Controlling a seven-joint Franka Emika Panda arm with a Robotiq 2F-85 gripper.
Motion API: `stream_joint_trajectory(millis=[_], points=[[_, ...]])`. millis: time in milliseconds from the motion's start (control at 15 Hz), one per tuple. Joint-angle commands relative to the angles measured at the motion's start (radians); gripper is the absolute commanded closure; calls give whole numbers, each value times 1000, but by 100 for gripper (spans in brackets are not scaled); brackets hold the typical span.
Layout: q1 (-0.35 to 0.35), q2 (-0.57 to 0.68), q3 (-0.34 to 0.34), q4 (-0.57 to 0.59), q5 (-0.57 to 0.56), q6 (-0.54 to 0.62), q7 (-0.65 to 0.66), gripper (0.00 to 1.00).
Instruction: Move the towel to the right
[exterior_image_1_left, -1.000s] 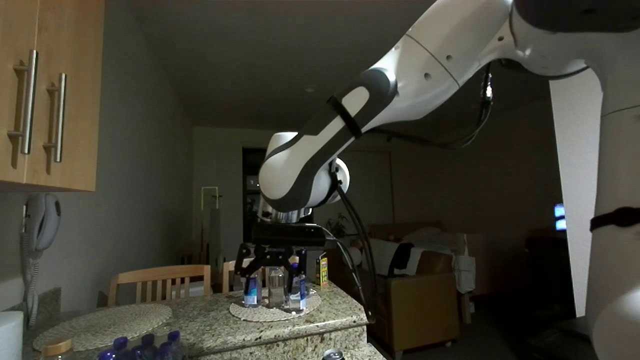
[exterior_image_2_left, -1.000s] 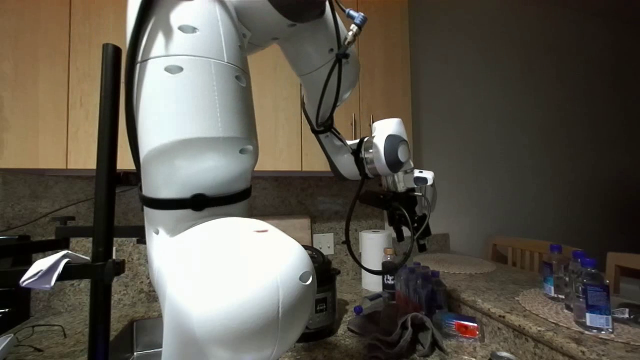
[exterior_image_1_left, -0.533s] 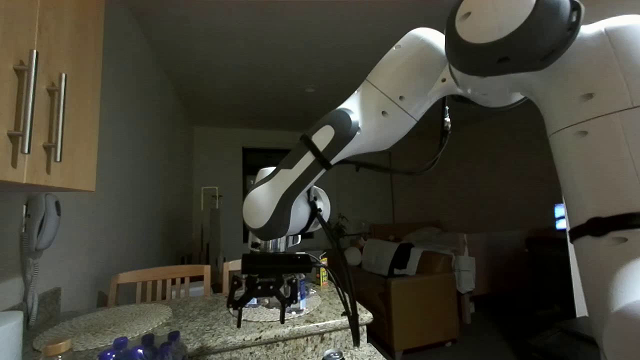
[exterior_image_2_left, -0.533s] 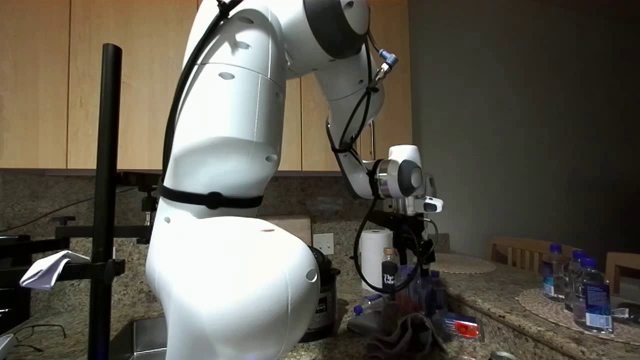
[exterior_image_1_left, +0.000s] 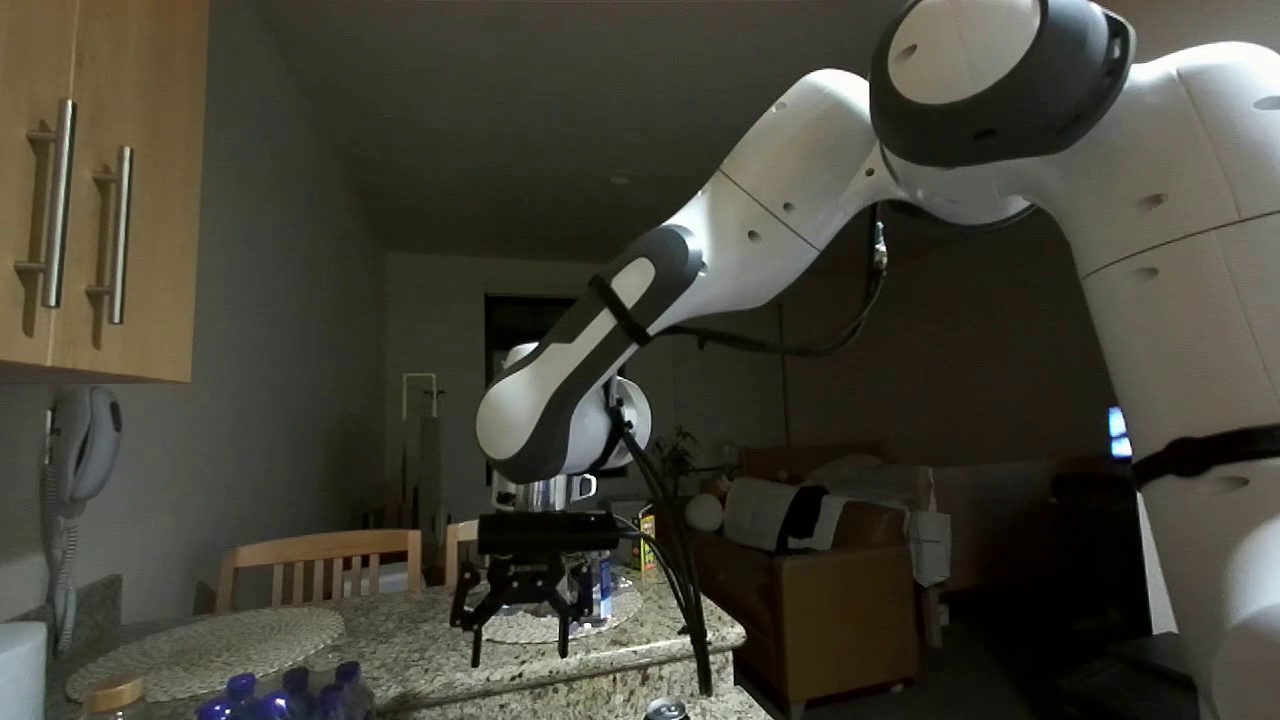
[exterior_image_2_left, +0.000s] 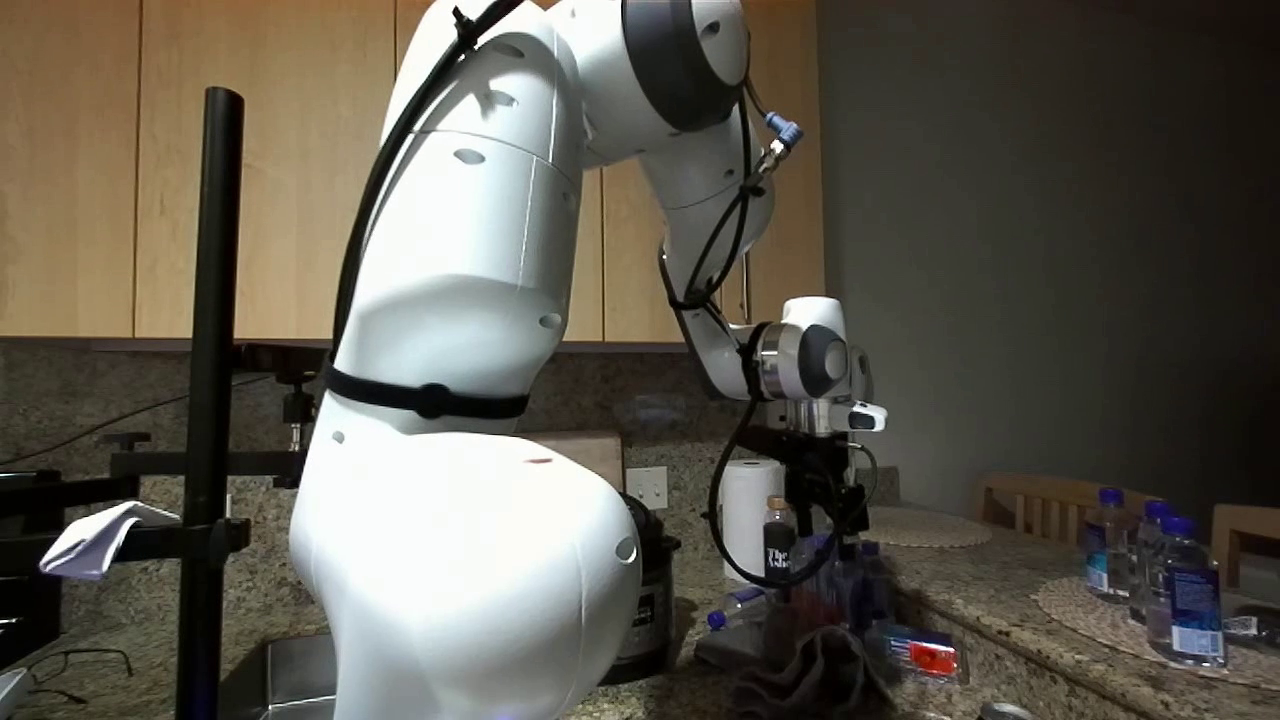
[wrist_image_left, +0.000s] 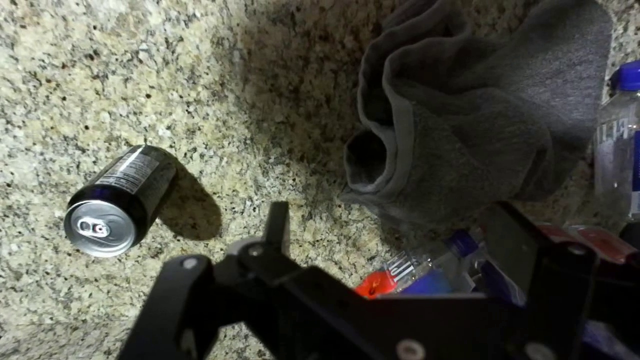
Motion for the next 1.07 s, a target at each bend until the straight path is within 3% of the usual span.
stream_joint_trajectory(millis=[0,533,1000], points=[[30,39,-36,14,47,-16,-22,0],[23,219,-45,103,194,-19,-158,0],[-7,423,-34,303,313,-123,-354,0]])
